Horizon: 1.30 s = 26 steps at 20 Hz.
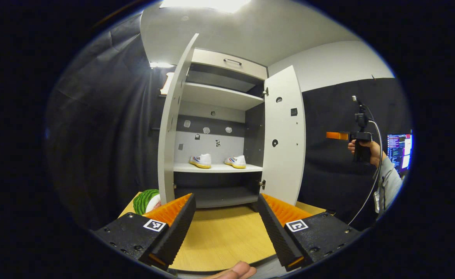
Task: Grab one shoe with the right hand and put it into the shoe cabinet, grab the other shoe with the left hand and put it into the shoe cabinet; then close the right door with the right hand and the left door with the left hand.
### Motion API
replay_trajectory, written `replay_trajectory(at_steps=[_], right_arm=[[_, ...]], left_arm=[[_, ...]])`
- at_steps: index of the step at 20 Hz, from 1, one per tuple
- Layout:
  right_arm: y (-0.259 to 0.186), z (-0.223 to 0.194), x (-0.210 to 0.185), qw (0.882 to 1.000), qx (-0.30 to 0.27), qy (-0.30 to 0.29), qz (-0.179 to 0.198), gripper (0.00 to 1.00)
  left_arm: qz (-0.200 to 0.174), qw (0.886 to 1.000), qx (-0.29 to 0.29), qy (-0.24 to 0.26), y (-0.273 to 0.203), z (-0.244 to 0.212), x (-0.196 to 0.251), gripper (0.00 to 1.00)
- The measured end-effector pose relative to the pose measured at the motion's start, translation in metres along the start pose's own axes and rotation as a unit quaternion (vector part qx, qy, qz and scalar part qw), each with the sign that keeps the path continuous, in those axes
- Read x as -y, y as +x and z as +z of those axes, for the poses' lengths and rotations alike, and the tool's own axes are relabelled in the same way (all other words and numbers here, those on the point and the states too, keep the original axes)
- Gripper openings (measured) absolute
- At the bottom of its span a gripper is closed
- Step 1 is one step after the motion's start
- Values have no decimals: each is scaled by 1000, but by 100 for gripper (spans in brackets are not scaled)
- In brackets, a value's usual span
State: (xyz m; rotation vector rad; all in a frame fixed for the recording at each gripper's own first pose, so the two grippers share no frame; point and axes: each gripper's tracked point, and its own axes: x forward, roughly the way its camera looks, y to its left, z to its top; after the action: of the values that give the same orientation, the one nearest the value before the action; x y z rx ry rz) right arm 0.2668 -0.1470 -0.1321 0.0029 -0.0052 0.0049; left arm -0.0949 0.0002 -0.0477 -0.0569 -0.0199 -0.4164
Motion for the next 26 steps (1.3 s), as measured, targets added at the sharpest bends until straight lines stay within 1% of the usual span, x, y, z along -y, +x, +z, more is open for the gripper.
replay_trajectory(at_steps=[4, 5, 6, 7, 9, 10, 11, 12, 13, 15, 17, 18, 19, 20, 21, 26], right_arm=[[38, -17, 3, 1000, -25, 0, -10, 98], [47, -20, 1, 999, -29, 7, -11, 98], [54, -25, -4, 999, -35, 18, -10, 98], [62, -29, -9, 999, -41, 30, -7, 98], [70, -30, -21, 998, -44, 43, 3, 97], [75, -32, -27, 998, -48, 47, 4, 98], [78, -33, -32, 997, -52, 47, 8, 98], [82, -33, -35, 998, -56, 41, 4, 97], [84, -35, -37, 998, -60, 25, -4, 98], [85, -33, -45, 998, -62, 0, -5, 98], [87, -29, -62, 998, -63, 7, 9, 98], [90, -28, -61, 998, -61, 9, 0, 97], [93, -27, -59, 998, -63, 15, -6, 92], [90, -27, -60, 997, -67, 24, -11, 94], [88, -27, -64, 997, -69, 24, -10, 94], [81, -25, -88, 998, -60, 24, 1, 92]], left_arm=[[4, 1000, 21, 20, -10, 9, -7, 96], [1, 999, 25, 21, -11, 10, -6, 96], [-1, 999, 27, 21, -12, 11, -6, 99], [-2, 999, 28, 23, -12, 10, -6, 99], [2, 1000, 22, 21, -13, 5, -12, 92], [4, 1000, 23, 19, -12, 5, -16, 96], [7, 1000, 20, 18, -11, 3, -19, 96], [9, 1000, 20, 16, -12, 1, -22, 96], [11, 1000, 19, 16, -11, 0, -25, 96], [13, 1000, 16, 16, -12, -1, -29, 96], [14, 1000, 17, 18, -13, -1, -30, 96], [14, 1000, 16, 22, -14, 0, -30, 96], [16, 999, 16, 25, -15, 2, -32, 96], [18, 999, 17, 28, -15, 3, -32, 99], [20, 999, 17, 30, -16, 4, -33, 96], [20, 999, 14, 26, -16, 3, -32, 96]])
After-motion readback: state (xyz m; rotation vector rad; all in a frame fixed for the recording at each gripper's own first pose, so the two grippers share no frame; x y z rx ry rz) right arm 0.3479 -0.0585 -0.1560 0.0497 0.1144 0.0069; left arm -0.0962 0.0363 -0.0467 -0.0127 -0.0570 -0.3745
